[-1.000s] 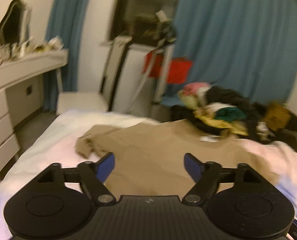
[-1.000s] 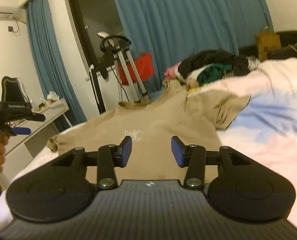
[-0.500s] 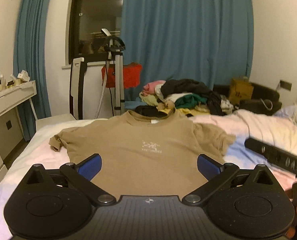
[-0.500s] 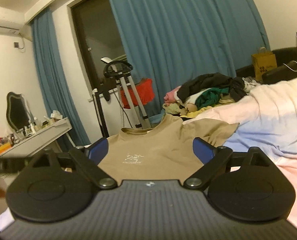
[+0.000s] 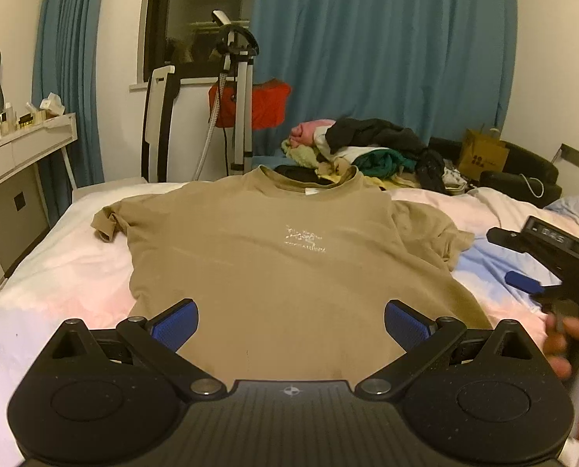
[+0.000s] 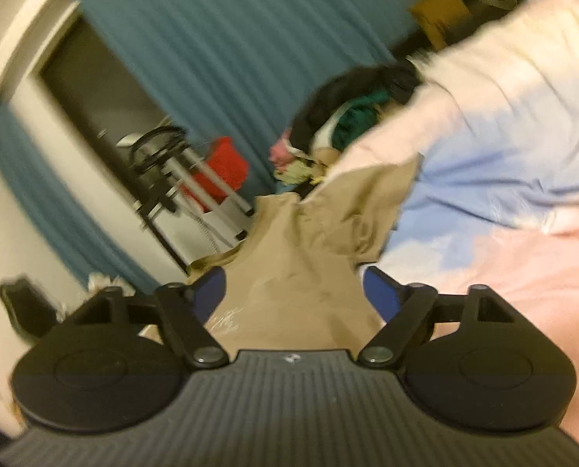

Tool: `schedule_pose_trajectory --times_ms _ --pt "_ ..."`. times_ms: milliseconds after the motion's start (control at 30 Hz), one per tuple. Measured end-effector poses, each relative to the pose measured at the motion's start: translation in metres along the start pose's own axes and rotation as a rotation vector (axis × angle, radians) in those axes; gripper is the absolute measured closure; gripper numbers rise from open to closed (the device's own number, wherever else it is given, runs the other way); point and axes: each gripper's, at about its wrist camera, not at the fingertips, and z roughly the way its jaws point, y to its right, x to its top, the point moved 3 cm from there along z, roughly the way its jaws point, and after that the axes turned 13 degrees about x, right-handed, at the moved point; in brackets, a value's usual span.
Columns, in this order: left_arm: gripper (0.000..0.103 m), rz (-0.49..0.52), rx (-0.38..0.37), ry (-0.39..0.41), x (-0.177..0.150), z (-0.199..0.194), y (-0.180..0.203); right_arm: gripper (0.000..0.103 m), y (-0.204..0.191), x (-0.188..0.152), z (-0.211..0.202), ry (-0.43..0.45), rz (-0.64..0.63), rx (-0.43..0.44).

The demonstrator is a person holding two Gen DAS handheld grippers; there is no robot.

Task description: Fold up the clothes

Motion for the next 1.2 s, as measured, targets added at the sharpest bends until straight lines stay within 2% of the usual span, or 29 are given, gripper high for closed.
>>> schedule_pose_trajectory --times_ms 167,300,400,433,467,500,533,600,700,800,900,1033,1200 --pt "0.000 -0.027 -0.017 -0.032 -0.004 0.009 -0.001 0.027 0.059 0.007 0.036 0.008 0.201 0.000" --pt "0.000 -0.053 -0.029 -0.068 -0.008 0.023 -0.001 0.030 0.082 0.009 0.066 0.035 0.315 0.053" --pt "0.000 -0.062 -0.023 -0.094 -0.011 0.035 0.001 0.050 0.090 0.009 0.094 0.009 0.293 0.012" --pt "0.000 -0.070 -0.023 -0.103 -0.012 0.040 0.001 0.064 0.097 0.009 0.099 0.009 0.295 -0.010" --pt "0.000 -0.078 -0.023 -0.113 -0.013 0.044 0.002 0.072 0.104 0.008 0.103 0.016 0.310 -0.042" --pt "0.000 -0.086 -0.025 -0.123 -0.013 0.049 0.002 0.085 0.113 0.008 0.107 0.031 0.338 -0.064" --pt "0.000 -0.092 -0.026 -0.132 -0.013 0.053 0.003 0.093 0.122 0.007 0.110 0.053 0.373 -0.067" --pt "0.000 -0.099 -0.028 -0.144 -0.014 0.058 0.007 0.095 0.127 0.008 0.116 0.064 0.382 -0.055" --pt "0.000 -0.096 -0.027 -0.149 -0.014 0.065 0.011 0.097 0.119 0.016 0.125 0.038 0.316 -0.064" --pt "0.000 -0.088 -0.030 -0.147 -0.011 0.069 0.016 0.097 0.108 0.032 0.115 0.093 0.237 -0.094" --pt "0.000 -0.080 -0.036 -0.136 -0.009 0.070 0.018 0.097 0.105 0.055 0.100 0.136 0.157 -0.163" --pt "0.000 -0.067 -0.038 -0.113 -0.007 0.068 0.018 0.100 0.109 0.081 0.078 0.142 0.046 -0.279" --pt "0.000 -0.073 -0.049 -0.089 -0.003 0.058 0.014 0.096 0.117 0.083 0.045 0.185 0.095 -0.297"
